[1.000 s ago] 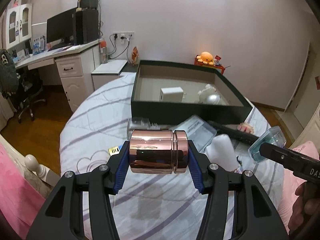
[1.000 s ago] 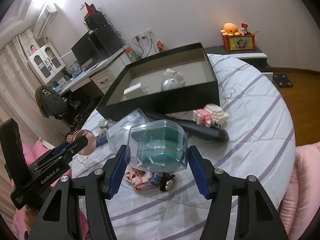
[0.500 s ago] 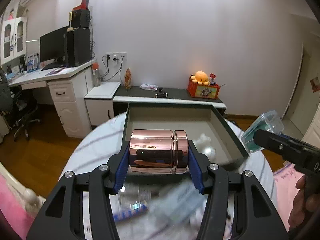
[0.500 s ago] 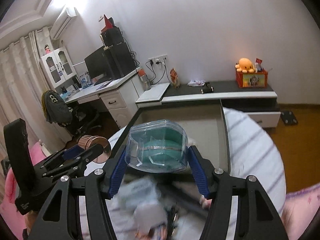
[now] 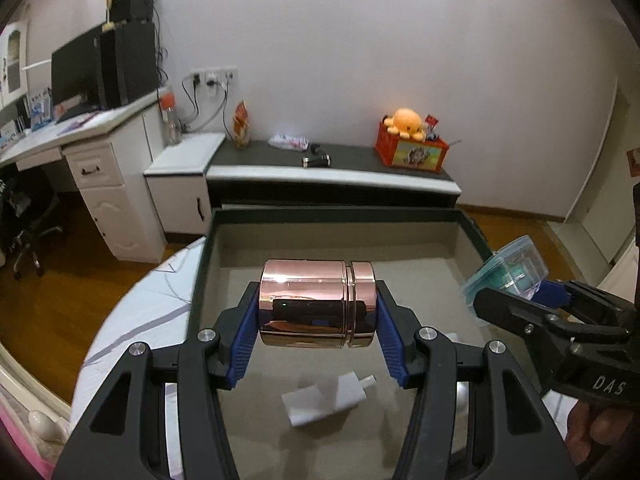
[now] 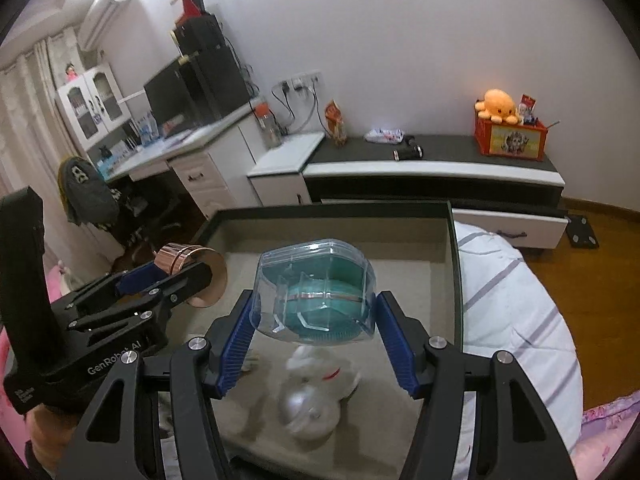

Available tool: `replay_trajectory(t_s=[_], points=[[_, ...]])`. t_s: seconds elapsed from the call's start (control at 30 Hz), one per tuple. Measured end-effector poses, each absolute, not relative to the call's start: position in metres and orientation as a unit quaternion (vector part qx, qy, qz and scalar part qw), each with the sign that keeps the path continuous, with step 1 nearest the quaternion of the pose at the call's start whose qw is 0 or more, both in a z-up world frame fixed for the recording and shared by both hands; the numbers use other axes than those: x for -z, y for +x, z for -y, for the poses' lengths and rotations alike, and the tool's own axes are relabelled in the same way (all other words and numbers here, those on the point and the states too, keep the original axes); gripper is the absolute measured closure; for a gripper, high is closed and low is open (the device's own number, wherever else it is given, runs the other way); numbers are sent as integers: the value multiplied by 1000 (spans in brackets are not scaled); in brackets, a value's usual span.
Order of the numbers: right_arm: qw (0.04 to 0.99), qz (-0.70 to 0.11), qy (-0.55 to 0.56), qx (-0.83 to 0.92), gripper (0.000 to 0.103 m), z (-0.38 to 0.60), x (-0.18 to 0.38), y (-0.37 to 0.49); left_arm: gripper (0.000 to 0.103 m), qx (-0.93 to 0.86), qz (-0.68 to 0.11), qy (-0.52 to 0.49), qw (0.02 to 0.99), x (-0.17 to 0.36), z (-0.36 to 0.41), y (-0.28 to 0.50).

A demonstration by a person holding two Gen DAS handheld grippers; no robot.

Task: Organize rigid objects
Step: 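Carry both items into the black box and open both tools to release, then withdraw both tools from the box back toward the table items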

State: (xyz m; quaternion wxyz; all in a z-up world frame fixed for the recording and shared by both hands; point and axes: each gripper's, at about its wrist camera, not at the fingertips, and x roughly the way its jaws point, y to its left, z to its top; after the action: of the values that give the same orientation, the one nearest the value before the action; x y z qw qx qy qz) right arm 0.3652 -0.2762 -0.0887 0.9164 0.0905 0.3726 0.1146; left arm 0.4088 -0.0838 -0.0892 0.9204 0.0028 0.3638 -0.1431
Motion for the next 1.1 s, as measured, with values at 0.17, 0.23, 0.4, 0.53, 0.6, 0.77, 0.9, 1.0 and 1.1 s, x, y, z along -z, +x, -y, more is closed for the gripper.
replay_trajectory(t_s=[0.17, 0.23, 0.4, 0.53, 0.6, 0.77, 0.9, 1.0, 1.1], points=[[905, -400, 96, -109, 41, 278, 105, 379, 42, 137, -385, 17, 912, 104, 89, 417], [905, -400, 99, -106, 35, 279, 106, 381, 26, 132, -382, 18, 914, 105, 88, 414], [907, -396, 104, -99, 19, 280, 101, 376, 9, 114, -358, 10, 927, 91, 78, 398], [912, -383, 111, -92, 11, 279, 90, 362, 3, 103, -346, 5, 933, 78, 67, 380], [916, -373, 114, -87, 2, 278, 83, 353, 2, 98, -339, 3, 936, 70, 62, 366], [924, -353, 118, -89, 0, 274, 63, 325, 0, 93, -321, 2, 942, 51, 52, 330], [929, -338, 119, -91, 0, 268, 49, 295, 0, 91, -309, 7, 947, 38, 49, 297], [934, -326, 117, -87, 0, 264, 39, 271, 0, 85, -300, 7, 950, 30, 45, 270], [941, -311, 113, -75, 0, 265, 32, 244, 0, 73, -289, 9, 954, 25, 40, 241]])
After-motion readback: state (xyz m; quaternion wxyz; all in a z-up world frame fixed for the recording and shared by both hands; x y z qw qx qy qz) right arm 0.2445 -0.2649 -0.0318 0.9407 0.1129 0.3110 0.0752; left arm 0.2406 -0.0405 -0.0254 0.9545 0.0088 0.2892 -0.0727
